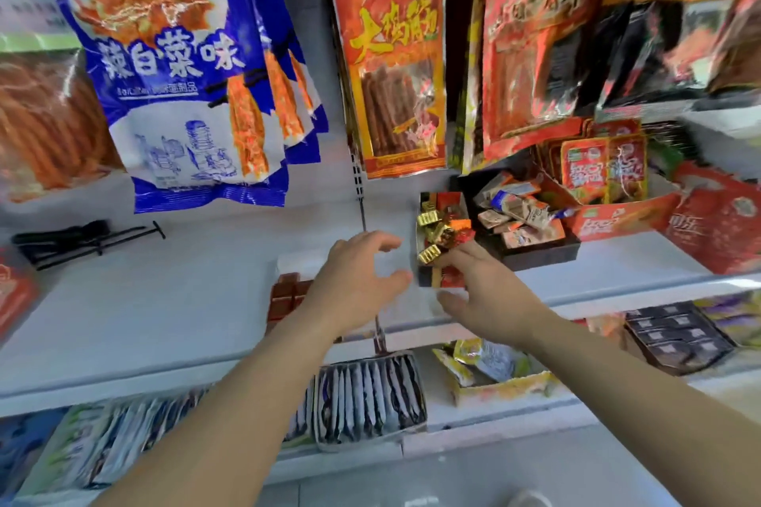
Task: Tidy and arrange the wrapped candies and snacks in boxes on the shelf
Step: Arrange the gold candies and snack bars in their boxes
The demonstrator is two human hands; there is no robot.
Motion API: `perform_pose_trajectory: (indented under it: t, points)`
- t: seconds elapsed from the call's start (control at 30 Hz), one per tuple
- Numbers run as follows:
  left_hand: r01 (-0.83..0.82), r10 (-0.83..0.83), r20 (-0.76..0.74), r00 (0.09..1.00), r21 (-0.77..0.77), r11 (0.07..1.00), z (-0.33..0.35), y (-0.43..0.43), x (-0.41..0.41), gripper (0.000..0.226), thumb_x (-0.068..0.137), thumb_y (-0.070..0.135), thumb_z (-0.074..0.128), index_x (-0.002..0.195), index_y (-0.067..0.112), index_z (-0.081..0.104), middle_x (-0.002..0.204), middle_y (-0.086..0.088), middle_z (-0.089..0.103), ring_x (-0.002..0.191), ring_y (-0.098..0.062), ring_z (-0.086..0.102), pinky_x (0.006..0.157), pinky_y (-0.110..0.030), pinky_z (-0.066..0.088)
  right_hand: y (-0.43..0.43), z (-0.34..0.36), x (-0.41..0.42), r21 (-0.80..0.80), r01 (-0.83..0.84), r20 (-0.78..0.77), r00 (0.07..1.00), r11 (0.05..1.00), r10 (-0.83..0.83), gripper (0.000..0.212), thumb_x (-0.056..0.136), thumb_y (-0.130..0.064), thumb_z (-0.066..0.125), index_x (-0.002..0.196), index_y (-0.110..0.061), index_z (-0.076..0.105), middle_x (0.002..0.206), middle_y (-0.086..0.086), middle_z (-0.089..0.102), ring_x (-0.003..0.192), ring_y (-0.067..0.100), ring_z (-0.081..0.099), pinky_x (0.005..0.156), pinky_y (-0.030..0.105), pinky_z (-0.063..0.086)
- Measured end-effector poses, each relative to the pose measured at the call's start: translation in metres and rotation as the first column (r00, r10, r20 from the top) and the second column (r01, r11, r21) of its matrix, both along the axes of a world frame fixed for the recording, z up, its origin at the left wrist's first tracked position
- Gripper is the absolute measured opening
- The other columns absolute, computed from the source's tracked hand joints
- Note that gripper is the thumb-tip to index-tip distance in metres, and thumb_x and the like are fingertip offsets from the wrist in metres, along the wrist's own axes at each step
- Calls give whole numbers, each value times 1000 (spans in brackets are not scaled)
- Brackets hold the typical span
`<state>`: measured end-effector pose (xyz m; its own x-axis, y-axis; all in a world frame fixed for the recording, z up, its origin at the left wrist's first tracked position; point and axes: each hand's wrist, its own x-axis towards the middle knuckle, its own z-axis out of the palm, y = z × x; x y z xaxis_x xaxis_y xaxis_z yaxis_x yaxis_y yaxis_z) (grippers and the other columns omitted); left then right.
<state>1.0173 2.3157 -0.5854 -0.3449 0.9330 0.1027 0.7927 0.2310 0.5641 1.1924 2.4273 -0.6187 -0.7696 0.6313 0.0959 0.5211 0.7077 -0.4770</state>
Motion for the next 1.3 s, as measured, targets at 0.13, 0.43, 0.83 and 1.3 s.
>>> perform_pose_trajectory:
  t: [0.13,0.43,0.83,1.3]
  points:
    - [38,-41,-89,995,-32,999,-10,-8,-6,40,93,41,63,131,35,55,131,17,55,122,-10,43,98,-31,40,-8,5,11,-45,-70,-75,995,997,66,33,89,-30,65,120,-20,64,113,-6,58,93,9,58,79,22,49]
    - [99,-97,-35,995,41,994,-21,41,4,38,88,43,67,124,35,59,102,18,55,101,-9,48,83,-29,42,25,-3,12,-3,215,-187,959,977,-211,49,81,-52,71,123,-29,61,101,-12,51,73,-2,49,71,29,49]
    - [17,-33,170,985,98,995,-26,61,2,26,82,30,77,96,34,55,88,16,61,68,1,55,60,-19,43,66,15,-7,-152,286,-333,887,946,-321,52,91,-27,70,140,-24,52,95,-22,62,75,-5,61,60,2,41]
    - [114,-140,278,950,109,988,-14,53,-6,30,85,19,75,110,34,67,104,20,69,80,8,61,71,-12,49,42,10,-1,-427,84,-413,868,901,-277,8,94,-25,65,97,-24,72,72,-6,69,68,11,63,67,28,52]
